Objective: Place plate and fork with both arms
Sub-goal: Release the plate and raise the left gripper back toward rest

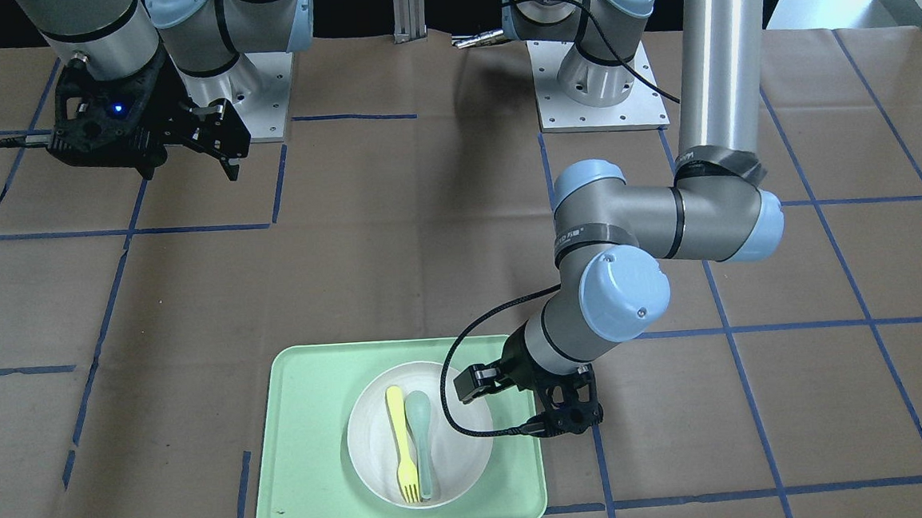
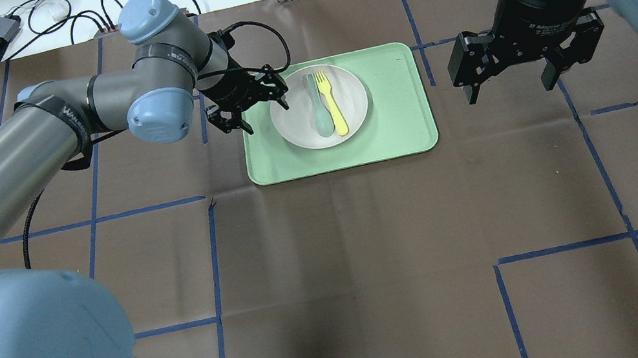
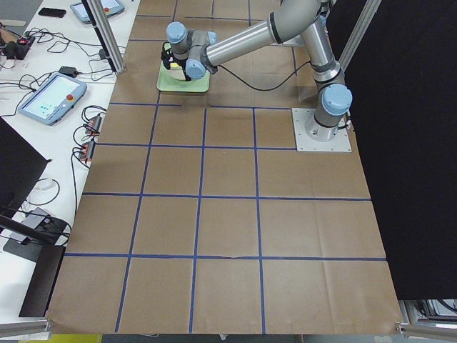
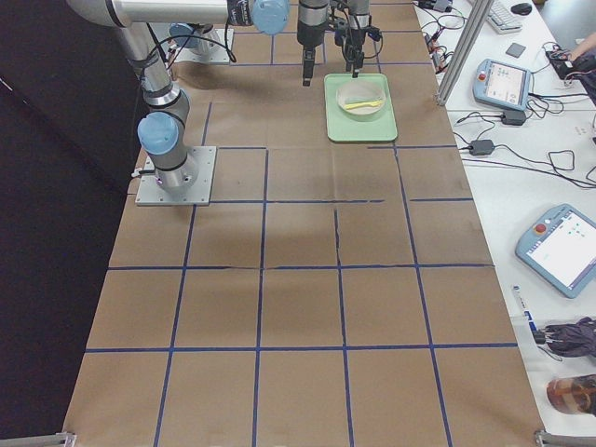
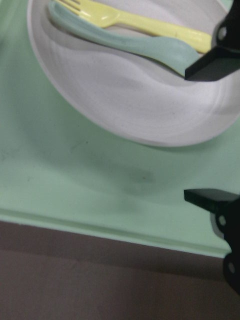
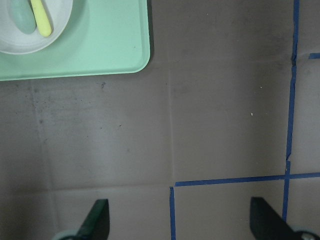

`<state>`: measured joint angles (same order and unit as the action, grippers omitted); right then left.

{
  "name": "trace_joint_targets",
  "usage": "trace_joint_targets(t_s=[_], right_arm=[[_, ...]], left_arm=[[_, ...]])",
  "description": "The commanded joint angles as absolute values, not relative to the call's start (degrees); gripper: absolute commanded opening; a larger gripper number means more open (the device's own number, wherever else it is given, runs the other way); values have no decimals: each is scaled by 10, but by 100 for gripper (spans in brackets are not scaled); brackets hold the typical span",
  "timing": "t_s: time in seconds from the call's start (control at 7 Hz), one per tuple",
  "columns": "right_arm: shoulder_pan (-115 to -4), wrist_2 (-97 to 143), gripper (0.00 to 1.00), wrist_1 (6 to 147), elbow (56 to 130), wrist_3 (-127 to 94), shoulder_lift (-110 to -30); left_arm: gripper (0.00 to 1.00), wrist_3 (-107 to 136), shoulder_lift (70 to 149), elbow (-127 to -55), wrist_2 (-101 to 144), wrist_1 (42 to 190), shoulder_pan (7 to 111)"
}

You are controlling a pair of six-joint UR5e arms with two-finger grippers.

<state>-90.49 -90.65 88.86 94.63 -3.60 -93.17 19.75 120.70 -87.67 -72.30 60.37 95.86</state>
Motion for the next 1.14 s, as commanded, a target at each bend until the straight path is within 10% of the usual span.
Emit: trace_joint_targets(t_s=[0.0, 1.0], right_arm=[[-904, -906, 100, 889, 947, -36, -932], [-911, -910, 100, 900, 940, -31, -930]], left_arm=[[99, 189, 1108, -863, -777, 728, 959], [99, 5, 891, -901, -894, 934, 952]])
